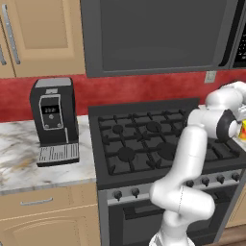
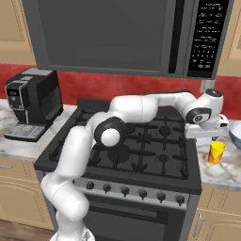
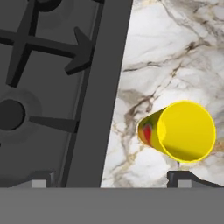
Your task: Pick the cup and bowl from the counter and place them on the counter next to the sink.
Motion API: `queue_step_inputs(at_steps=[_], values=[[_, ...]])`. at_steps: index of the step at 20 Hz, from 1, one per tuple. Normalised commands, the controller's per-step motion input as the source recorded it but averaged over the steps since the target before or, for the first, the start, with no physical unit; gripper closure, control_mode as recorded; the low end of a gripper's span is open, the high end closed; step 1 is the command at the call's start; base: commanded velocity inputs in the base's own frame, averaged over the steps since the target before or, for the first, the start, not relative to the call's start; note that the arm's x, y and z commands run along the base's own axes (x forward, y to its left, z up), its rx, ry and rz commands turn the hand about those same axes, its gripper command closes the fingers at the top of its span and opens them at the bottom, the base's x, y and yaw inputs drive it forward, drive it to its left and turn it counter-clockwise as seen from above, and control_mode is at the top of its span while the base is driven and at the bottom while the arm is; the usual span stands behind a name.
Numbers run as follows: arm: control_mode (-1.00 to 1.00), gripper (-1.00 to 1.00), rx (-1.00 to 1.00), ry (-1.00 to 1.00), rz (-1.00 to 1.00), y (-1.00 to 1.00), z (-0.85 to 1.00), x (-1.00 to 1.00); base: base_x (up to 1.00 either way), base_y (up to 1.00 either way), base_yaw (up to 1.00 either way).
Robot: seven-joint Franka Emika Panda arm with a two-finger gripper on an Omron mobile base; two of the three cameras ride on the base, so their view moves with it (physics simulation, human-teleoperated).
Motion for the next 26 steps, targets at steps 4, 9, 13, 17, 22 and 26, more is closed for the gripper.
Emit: queue_step_inputs(at_steps=[4,9,13,17,22,26], values=[[-1.00,-1.00,0.02,0.02,0.00,-0.31,-0.09,0.08,0.00,0.00,0.00],[-1.00,-1.00,0.00,0.03,0.00,-0.27,-0.11,0.20,0.00,0.00,0.00],[-1.00,-1.00,0.00,0.03,0.00,-0.02,-0.07,0.24,0.00,0.00,0.00],[-1.00,-1.00,0.00,0.05,0.00,0.00,-0.06,0.25,0.00,0.00,0.00],[-1.00,-1.00,0.01,0.09,0.00,-0.03,-0.18,0.06,0.00,0.00,0.00],[-1.00,-1.00,0.02,0.10,0.00,-0.08,-0.32,0.08,0.00,0.00,0.00]])
